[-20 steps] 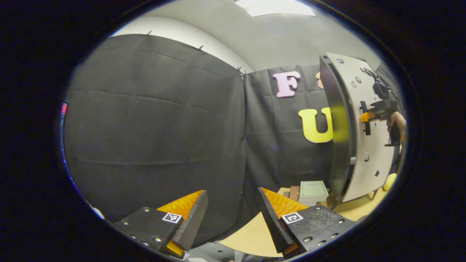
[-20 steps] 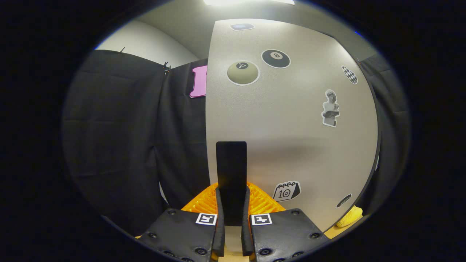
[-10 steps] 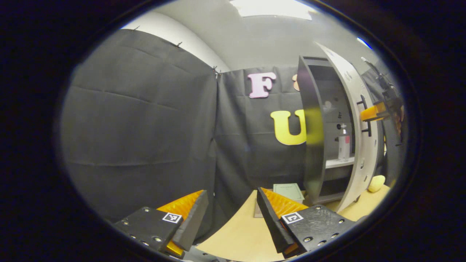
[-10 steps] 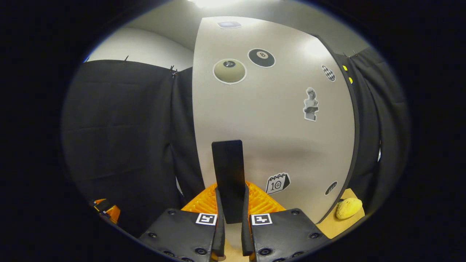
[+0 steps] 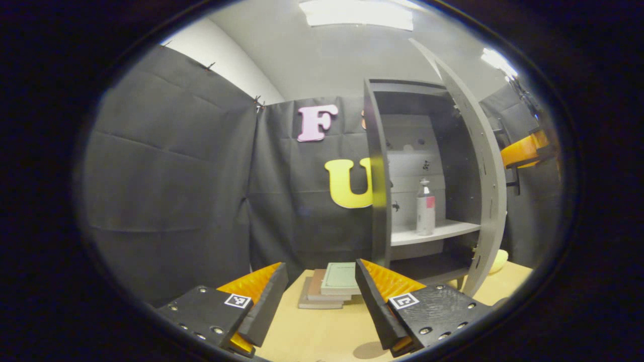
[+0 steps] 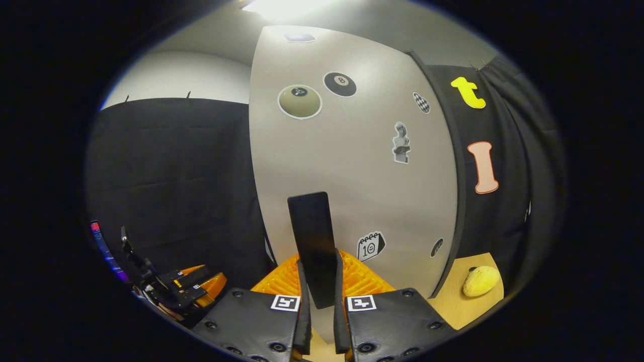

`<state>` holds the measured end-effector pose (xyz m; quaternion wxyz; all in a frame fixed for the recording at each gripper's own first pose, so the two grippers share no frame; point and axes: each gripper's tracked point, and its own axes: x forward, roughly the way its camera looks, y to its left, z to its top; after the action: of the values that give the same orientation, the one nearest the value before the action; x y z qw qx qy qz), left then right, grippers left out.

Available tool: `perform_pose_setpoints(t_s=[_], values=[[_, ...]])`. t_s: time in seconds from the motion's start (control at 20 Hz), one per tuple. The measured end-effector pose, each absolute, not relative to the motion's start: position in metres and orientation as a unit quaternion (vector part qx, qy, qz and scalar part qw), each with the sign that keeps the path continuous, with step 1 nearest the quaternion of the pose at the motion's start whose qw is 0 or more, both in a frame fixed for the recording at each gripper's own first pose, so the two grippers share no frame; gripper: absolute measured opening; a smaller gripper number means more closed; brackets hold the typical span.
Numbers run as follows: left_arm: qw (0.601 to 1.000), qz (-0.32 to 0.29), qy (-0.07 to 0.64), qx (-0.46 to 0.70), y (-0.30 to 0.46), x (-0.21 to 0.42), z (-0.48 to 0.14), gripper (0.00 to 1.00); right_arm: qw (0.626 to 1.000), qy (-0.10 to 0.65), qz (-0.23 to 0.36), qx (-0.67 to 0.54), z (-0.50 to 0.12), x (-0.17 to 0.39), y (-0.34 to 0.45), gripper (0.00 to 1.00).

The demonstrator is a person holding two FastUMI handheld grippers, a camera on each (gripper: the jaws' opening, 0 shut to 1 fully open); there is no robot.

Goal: Open the cabinet door with the right hand, grasp the bottle in the cabinet with the left hand and place it on the coaster, then close the cabinet door with the right hand.

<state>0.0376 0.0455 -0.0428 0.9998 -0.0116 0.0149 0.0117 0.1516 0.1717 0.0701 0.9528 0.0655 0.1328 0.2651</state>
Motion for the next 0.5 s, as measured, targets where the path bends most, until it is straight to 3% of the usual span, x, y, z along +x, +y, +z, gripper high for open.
perform_pose_setpoints(t_s=[0.5], values=[[0.999, -0.037, 0.007, -0.003, -0.074, 0.032, -0.023, 0.81, 0.95, 0.115, 0.281, 0.077, 0.073, 0.145, 0.147, 0.2]])
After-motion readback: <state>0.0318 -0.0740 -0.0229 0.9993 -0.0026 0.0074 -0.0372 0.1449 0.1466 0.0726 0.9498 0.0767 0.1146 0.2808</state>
